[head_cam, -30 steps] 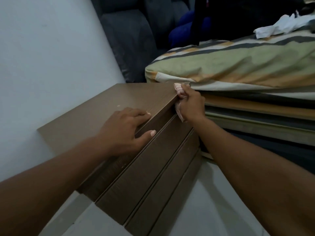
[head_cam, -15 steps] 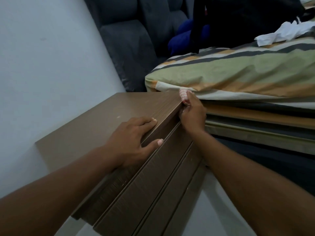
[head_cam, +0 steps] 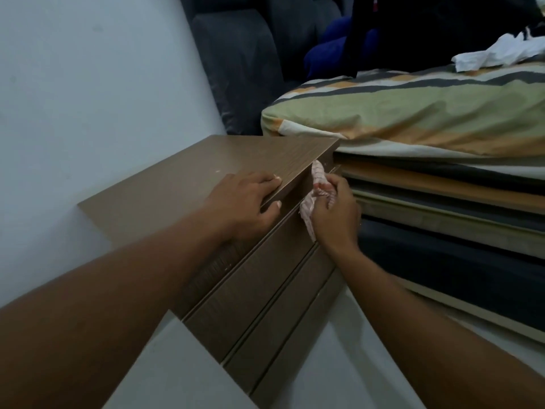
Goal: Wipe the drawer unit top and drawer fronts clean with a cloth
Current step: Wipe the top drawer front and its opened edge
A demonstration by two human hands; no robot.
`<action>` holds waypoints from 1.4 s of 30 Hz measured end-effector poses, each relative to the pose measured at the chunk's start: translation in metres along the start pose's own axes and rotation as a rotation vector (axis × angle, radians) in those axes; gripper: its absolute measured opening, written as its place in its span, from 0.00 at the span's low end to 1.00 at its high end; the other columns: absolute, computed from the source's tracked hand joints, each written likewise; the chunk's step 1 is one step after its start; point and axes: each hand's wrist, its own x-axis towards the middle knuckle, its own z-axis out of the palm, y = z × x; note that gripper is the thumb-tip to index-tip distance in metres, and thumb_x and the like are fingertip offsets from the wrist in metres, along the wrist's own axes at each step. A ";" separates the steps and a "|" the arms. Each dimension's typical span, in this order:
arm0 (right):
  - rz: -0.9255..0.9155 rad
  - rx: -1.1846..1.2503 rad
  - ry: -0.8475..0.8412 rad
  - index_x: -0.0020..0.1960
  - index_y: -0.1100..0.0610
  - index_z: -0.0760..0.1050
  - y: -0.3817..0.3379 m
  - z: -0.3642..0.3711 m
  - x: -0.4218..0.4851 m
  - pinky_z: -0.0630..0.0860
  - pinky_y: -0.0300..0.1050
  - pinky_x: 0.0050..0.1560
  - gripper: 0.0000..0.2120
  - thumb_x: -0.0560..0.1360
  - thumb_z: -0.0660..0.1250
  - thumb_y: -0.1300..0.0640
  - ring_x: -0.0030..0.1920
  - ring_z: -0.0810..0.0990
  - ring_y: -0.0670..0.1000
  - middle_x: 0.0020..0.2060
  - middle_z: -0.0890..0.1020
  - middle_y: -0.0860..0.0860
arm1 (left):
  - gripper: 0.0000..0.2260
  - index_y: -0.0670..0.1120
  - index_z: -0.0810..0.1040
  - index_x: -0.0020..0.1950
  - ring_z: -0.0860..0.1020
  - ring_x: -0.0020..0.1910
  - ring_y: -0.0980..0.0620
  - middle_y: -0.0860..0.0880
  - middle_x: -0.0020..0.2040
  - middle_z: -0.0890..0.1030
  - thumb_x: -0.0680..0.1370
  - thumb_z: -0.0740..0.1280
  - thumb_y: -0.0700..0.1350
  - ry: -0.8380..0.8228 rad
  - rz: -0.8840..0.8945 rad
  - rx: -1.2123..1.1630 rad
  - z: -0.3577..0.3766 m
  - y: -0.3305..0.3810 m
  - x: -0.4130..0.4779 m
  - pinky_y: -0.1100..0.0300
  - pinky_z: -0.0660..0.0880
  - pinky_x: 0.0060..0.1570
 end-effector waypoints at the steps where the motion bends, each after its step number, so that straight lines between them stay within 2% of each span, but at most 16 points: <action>1: -0.063 -0.014 -0.035 0.65 0.49 0.73 -0.002 0.000 -0.017 0.79 0.45 0.57 0.16 0.79 0.62 0.61 0.57 0.78 0.47 0.60 0.79 0.50 | 0.25 0.50 0.65 0.78 0.65 0.73 0.48 0.49 0.76 0.68 0.82 0.55 0.57 0.003 -0.017 -0.024 -0.001 0.001 -0.005 0.47 0.63 0.71; 3: -0.200 -0.043 -0.117 0.66 0.52 0.74 -0.006 0.000 -0.049 0.77 0.47 0.62 0.17 0.79 0.62 0.63 0.61 0.77 0.48 0.62 0.78 0.51 | 0.23 0.49 0.66 0.77 0.64 0.74 0.47 0.49 0.76 0.68 0.84 0.53 0.54 0.008 -0.073 -0.143 -0.002 0.003 -0.025 0.46 0.62 0.73; 5: -0.380 -0.084 -0.208 0.64 0.55 0.76 -0.012 0.002 -0.080 0.75 0.49 0.65 0.17 0.77 0.64 0.66 0.62 0.77 0.50 0.61 0.80 0.53 | 0.23 0.49 0.68 0.76 0.64 0.75 0.48 0.49 0.76 0.69 0.83 0.51 0.55 0.008 -0.121 -0.272 -0.005 0.000 -0.055 0.48 0.60 0.74; 9: -0.695 -0.123 -0.354 0.57 0.64 0.81 -0.028 0.023 -0.143 0.76 0.52 0.61 0.15 0.74 0.62 0.68 0.59 0.80 0.58 0.57 0.82 0.58 | 0.25 0.47 0.73 0.73 0.68 0.72 0.48 0.48 0.73 0.74 0.81 0.51 0.54 0.060 -0.081 -0.282 -0.020 -0.013 -0.123 0.52 0.62 0.72; 12: -0.771 -0.169 -0.415 0.57 0.65 0.81 -0.035 0.036 -0.172 0.76 0.55 0.57 0.13 0.76 0.63 0.69 0.57 0.80 0.61 0.56 0.82 0.60 | 0.25 0.44 0.72 0.74 0.70 0.72 0.47 0.45 0.73 0.73 0.82 0.50 0.54 0.063 -0.036 -0.230 -0.020 -0.016 -0.166 0.52 0.63 0.72; 17: -0.857 -0.269 -0.416 0.55 0.62 0.82 -0.036 0.029 -0.161 0.76 0.52 0.55 0.09 0.76 0.68 0.66 0.53 0.81 0.59 0.53 0.83 0.58 | 0.25 0.42 0.70 0.74 0.69 0.73 0.46 0.43 0.73 0.73 0.82 0.52 0.52 0.143 -0.053 -0.246 -0.007 -0.024 -0.200 0.52 0.63 0.73; 20: -0.815 -0.365 -0.400 0.54 0.61 0.82 -0.034 0.025 -0.138 0.76 0.51 0.54 0.10 0.73 0.70 0.66 0.53 0.81 0.59 0.52 0.83 0.57 | 0.23 0.41 0.72 0.73 0.71 0.72 0.45 0.42 0.71 0.74 0.83 0.55 0.50 0.204 -0.064 -0.259 0.000 -0.021 -0.199 0.48 0.67 0.71; 25: -0.663 -0.487 -0.383 0.57 0.62 0.80 -0.025 0.016 -0.100 0.75 0.54 0.55 0.13 0.73 0.69 0.67 0.55 0.79 0.60 0.54 0.82 0.58 | 0.20 0.41 0.79 0.66 0.77 0.65 0.46 0.43 0.64 0.81 0.83 0.57 0.50 0.277 -0.063 -0.281 -0.004 -0.018 -0.183 0.51 0.72 0.65; 28: -0.516 -0.437 -0.381 0.59 0.62 0.79 -0.024 0.013 -0.081 0.74 0.55 0.58 0.13 0.76 0.65 0.66 0.58 0.77 0.59 0.57 0.80 0.58 | 0.22 0.43 0.81 0.65 0.78 0.63 0.47 0.45 0.63 0.82 0.83 0.54 0.53 0.248 -0.069 -0.285 -0.009 -0.020 -0.175 0.51 0.73 0.63; 31: -0.382 -0.318 -0.253 0.60 0.61 0.79 -0.026 0.008 -0.084 0.75 0.54 0.62 0.13 0.77 0.63 0.67 0.59 0.77 0.56 0.58 0.80 0.57 | 0.24 0.46 0.81 0.64 0.78 0.63 0.48 0.47 0.62 0.82 0.83 0.52 0.56 0.194 -0.094 -0.296 -0.013 -0.022 -0.162 0.49 0.73 0.62; 33: -0.428 -0.267 -0.241 0.61 0.61 0.78 -0.033 0.009 -0.103 0.74 0.52 0.65 0.15 0.76 0.63 0.69 0.62 0.77 0.55 0.60 0.79 0.57 | 0.25 0.47 0.81 0.64 0.78 0.61 0.49 0.48 0.62 0.82 0.83 0.51 0.58 0.167 -0.121 -0.326 -0.014 -0.023 -0.148 0.48 0.74 0.60; 36: -0.558 -0.255 -0.340 0.62 0.62 0.79 -0.033 0.018 -0.126 0.71 0.47 0.69 0.18 0.74 0.66 0.71 0.65 0.77 0.58 0.62 0.80 0.59 | 0.24 0.45 0.82 0.62 0.79 0.59 0.49 0.48 0.61 0.82 0.83 0.52 0.57 0.145 -0.100 -0.361 -0.015 -0.022 -0.124 0.48 0.75 0.59; 42: -0.487 -0.317 -0.294 0.63 0.63 0.79 -0.002 0.015 -0.077 0.71 0.52 0.71 0.17 0.75 0.66 0.70 0.68 0.76 0.60 0.64 0.79 0.60 | 0.27 0.49 0.77 0.69 0.73 0.69 0.51 0.49 0.70 0.77 0.81 0.50 0.62 0.012 -0.053 -0.347 -0.015 -0.020 -0.083 0.48 0.69 0.68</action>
